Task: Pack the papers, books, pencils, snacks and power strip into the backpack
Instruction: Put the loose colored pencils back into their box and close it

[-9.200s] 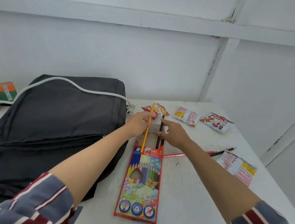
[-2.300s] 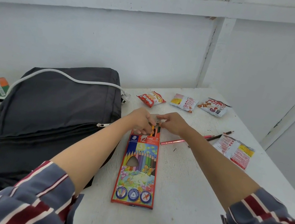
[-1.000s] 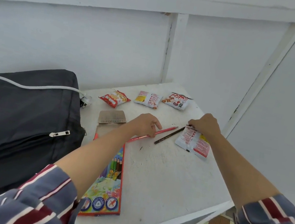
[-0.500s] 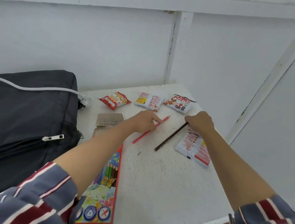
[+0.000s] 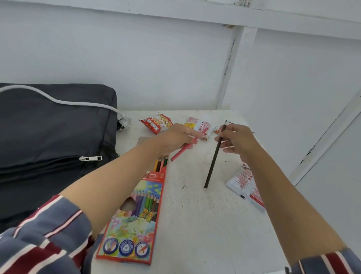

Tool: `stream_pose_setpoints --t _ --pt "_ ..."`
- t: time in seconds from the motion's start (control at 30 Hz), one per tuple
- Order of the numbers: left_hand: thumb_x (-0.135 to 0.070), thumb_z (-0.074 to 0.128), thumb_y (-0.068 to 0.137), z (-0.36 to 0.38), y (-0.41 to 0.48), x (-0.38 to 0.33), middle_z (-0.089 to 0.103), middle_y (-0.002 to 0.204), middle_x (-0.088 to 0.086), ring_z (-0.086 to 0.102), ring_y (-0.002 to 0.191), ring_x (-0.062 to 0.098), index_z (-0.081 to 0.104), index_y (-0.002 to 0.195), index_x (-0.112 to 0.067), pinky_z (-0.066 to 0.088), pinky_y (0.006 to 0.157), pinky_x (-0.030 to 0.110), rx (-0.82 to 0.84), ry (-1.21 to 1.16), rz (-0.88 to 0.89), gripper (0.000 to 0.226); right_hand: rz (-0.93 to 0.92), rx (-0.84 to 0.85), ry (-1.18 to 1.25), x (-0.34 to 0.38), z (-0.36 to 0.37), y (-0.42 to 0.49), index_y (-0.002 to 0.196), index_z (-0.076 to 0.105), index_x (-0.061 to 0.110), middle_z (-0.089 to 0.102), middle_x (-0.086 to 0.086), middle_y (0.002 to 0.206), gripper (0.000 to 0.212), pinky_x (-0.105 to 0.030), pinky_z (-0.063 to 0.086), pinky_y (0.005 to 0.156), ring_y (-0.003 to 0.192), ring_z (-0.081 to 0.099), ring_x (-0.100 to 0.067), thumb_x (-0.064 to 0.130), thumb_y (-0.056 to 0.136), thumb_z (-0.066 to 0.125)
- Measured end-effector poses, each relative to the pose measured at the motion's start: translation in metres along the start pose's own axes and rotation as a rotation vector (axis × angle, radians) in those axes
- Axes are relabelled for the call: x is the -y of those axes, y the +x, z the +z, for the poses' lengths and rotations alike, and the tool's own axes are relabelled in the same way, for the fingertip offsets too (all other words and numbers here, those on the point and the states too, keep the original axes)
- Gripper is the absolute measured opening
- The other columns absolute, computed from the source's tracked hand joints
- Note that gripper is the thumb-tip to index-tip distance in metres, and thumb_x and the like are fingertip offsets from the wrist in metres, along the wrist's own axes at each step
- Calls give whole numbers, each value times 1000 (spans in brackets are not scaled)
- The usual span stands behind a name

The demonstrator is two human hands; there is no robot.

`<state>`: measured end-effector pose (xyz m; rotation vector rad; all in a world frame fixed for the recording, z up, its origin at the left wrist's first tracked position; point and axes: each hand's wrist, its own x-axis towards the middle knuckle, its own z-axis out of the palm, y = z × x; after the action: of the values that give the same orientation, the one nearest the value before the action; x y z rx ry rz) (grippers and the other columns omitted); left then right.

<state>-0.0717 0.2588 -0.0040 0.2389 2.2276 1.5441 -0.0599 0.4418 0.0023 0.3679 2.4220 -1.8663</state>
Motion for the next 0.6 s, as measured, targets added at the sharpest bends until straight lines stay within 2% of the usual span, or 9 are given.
stream_pose_setpoints --t 0.07,0.17,0.23,0.27,0.33,0.37,0.47,0.53,0.6 --pt "2 45 95 -5 -4 2 54 118 5 52 81 10 58 124 -4 48 58 8 -41 -51 34 33 -30 38 30 2 7 -2 108 55 11 66 -6 78 23 -18 51 50 45 57 -6 1 87 56" --pt "1 46 95 -17 -8 4 54 128 12 53 84 12 55 127 -2 50 79 19 -129 -66 112 34 -81 86 81 9 20 -7 118 49 14 67 -9 82 40 -18 54 54 55 60 -10 -2 84 61" --pt "2 44 95 -25 -15 2 56 121 10 53 87 14 54 127 -2 49 82 20 -191 -65 144 34 -137 100 116 13 30 -10 119 42 15 67 -13 87 44 -19 54 56 62 59 -16 -3 84 62" --pt "2 43 95 -28 -19 2 56 118 9 54 87 14 55 127 -3 48 78 17 -224 -65 165 34 -172 95 124 15 35 -11 119 40 15 68 -13 86 45 -20 54 57 62 59 -16 -3 84 62" --pt "3 42 95 -37 -26 1 57 112 9 54 77 10 56 126 -4 47 64 9 -292 -43 199 34 -252 71 138 20 45 -12 116 37 15 69 -6 75 45 -20 52 56 57 60 -13 -2 84 63" --pt "3 41 95 -41 -29 1 57 111 9 54 74 9 56 126 -4 47 63 8 -320 -30 214 35 -294 57 146 22 50 -13 113 36 16 70 -3 72 43 -19 51 54 54 60 -11 -2 84 63" --pt "4 41 94 -55 -38 6 54 128 11 57 96 18 57 126 -6 51 79 19 -375 -21 227 37 -402 11 181 31 64 -14 104 39 19 68 -9 78 34 -21 51 55 56 59 -14 -1 86 60" --pt "4 41 95 -63 -44 11 52 133 8 54 99 12 56 126 -8 50 73 12 -387 -7 216 37 -440 -15 195 37 74 -14 98 44 19 66 -10 78 28 -22 51 56 58 59 -15 0 86 60" --pt "3 43 95 -71 -49 17 50 135 7 54 106 13 57 127 -9 48 75 13 -398 18 199 37 -461 -28 196 40 85 -12 95 49 17 65 -10 77 22 -20 51 55 56 59 -11 0 86 61"
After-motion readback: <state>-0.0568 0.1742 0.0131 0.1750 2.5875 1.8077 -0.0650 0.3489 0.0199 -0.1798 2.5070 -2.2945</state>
